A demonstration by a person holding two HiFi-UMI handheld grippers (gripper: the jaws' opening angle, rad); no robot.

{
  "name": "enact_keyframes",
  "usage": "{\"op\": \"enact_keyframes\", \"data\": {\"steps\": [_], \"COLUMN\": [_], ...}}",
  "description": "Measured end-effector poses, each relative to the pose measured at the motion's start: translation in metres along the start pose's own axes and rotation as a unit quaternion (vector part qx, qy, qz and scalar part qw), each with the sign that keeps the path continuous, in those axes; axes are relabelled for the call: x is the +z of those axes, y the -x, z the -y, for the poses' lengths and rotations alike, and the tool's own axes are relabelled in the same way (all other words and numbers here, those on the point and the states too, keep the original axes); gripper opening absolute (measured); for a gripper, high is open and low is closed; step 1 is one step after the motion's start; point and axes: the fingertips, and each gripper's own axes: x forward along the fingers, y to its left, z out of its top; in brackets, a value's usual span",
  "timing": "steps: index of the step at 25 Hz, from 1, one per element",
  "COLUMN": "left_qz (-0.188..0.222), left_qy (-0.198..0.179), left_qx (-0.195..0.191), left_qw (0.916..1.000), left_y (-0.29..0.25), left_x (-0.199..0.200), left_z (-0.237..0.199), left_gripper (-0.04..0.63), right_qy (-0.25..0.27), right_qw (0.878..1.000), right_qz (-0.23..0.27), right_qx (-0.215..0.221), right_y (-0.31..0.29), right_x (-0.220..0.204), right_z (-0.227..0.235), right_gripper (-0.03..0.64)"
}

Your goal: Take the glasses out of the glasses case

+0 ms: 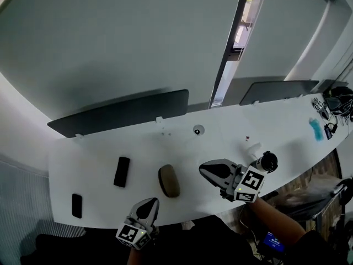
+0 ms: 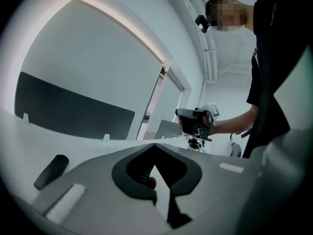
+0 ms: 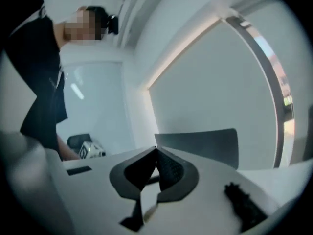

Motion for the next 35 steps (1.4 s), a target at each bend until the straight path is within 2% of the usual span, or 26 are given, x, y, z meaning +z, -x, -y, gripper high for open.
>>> {"op": "enact_keyframes", "data": {"steps": [1, 2, 5, 9, 11, 14, 18, 22, 27, 29, 33, 35], "left_qz": [0.002, 0.002, -0.008, -0.008, -0.007, -0.010, -0.031, -0.034, -0.054, -0.062, -0.087, -0.104], "left_qy": [-0.004, -0.007, -0.015, -0.030, -0.029, -0.011, -0.005, -0.001, -0.003, 0.007, 0.019, 0.024], "left_qx": [-0.002, -0.004, -0.017, -0.027, -0.023, -0.017, -0.011, -0.014, -0.014, -0.008, 0.011, 0.019], "left_qw": [1.0000, 1.0000, 0.9997, 0.9992, 0.9993, 0.9997, 0.9995, 0.9993, 0.9984, 0.9981, 0.9959, 0.9941], "left_y": [-0.003, -0.005, -0.010, -0.016, -0.018, -0.021, -0.024, -0.027, -0.030, -0.032, -0.033, -0.034], "left_x": [0.002, 0.003, 0.003, -0.002, -0.008, -0.015, -0.028, -0.036, -0.060, -0.068, -0.085, -0.097], "left_z": [0.002, 0.003, 0.013, 0.018, 0.014, 0.010, -0.001, -0.012, -0.027, -0.035, -0.047, -0.053], "left_gripper": [0.005, 0.005, 0.005, 0.005, 0.005, 0.005, 0.005, 0.005, 0.005, 0.005, 0.005, 0.005], "right_qy": [-0.031, -0.046, -0.048, -0.009, 0.012, -0.001, 0.000, 0.006, 0.026, 0.047, 0.103, 0.113], "right_qw": [0.999, 0.998, 0.999, 0.995, 0.993, 0.992, 0.992, 0.991, 0.988, 0.983, 0.966, 0.962], "right_qz": [0.029, 0.036, -0.017, -0.097, -0.112, -0.117, -0.127, -0.136, -0.153, -0.175, -0.234, -0.249], "right_qx": [-0.003, 0.000, 0.008, -0.027, -0.033, -0.034, -0.014, -0.002, 0.008, 0.012, 0.026, 0.022], "right_y": [-0.009, -0.017, -0.034, -0.031, -0.026, -0.023, -0.036, -0.052, -0.070, -0.077, -0.088, -0.095], "right_x": [0.004, -0.001, -0.048, -0.114, -0.130, -0.146, -0.149, -0.148, -0.165, -0.179, -0.215, -0.224], "right_z": [-0.008, -0.017, -0.043, -0.061, -0.069, -0.073, -0.069, -0.057, -0.042, -0.036, -0.022, -0.015], "right_gripper": [0.006, 0.006, 0.006, 0.006, 0.006, 0.006, 0.006, 0.006, 0.006, 0.006, 0.006, 0.006]}}
